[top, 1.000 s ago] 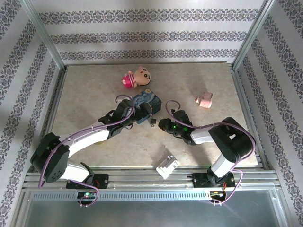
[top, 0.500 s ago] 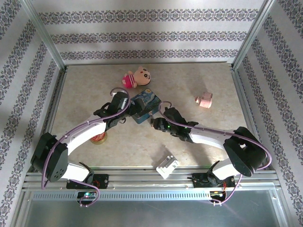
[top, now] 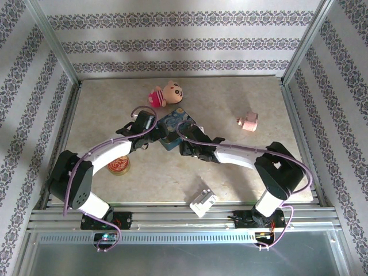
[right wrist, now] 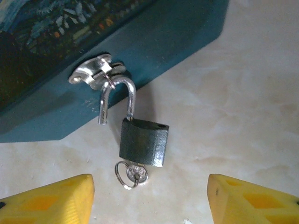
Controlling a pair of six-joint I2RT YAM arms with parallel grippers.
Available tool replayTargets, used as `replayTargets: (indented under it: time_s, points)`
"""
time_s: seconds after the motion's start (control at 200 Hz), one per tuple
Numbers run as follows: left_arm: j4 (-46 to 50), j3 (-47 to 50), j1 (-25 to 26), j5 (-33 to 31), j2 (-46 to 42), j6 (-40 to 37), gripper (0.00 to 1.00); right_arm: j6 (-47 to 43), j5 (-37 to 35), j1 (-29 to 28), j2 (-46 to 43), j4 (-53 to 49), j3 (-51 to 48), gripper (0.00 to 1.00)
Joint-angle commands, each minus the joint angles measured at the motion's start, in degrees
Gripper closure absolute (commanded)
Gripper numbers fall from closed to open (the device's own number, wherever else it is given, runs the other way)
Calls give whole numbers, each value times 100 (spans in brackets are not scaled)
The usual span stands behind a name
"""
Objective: Unlock the padlock with the key
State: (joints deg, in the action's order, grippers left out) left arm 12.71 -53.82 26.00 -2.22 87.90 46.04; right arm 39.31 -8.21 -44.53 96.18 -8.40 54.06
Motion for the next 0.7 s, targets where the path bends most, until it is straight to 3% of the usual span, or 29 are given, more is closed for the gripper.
replayTargets:
  time_s: [0.0,0.695]
  points:
    - [86,-144,-103,-131,112,-113,1,-161,-172,-72,282,-238,302,34]
    - [135,-383,-106,-271,640,-341,1,-451,-493,-117,1344,-590,1097,28]
